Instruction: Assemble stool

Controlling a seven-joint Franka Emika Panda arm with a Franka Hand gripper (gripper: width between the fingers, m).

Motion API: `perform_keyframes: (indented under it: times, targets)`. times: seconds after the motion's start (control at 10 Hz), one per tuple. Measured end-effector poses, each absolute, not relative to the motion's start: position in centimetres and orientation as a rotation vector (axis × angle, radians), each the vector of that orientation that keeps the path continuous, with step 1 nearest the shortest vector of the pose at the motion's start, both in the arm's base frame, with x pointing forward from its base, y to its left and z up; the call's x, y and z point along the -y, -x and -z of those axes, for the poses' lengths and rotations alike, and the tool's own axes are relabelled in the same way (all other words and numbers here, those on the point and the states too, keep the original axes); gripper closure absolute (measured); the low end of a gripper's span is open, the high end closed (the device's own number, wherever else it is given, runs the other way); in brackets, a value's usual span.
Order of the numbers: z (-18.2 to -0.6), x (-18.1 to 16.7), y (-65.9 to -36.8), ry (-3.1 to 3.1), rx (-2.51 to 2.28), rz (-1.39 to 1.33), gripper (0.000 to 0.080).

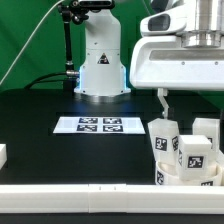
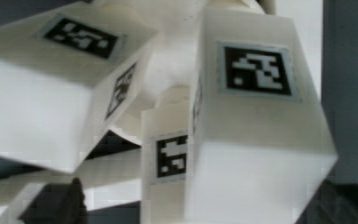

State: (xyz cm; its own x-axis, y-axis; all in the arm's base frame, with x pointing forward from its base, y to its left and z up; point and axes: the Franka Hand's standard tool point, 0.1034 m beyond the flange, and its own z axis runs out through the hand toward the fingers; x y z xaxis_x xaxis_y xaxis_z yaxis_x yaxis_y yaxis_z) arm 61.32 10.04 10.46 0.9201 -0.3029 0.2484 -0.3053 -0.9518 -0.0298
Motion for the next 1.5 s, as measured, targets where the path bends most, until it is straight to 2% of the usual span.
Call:
perform_keyframes:
  times: [0.4, 0.7, 0.8, 1.1, 1.5]
  targets:
    - [-11.9, -10.6, -62.5, -3.081, 0.496, -0.344, 0.0151]
    - [-11.6, -10.4, -62.4, -3.082, 0.524, -0.344, 0.0151]
    - [-11.5, -10.1, -62.3, -3.097, 0.662, -0.355, 0.0151]
    - [-11.7, -12.3, -62.4, -3.108, 0.811, -0.351, 0.0151]
    - [-11.4, -12.6, -62.3, -3.107, 0.833, -0.329, 0.0151]
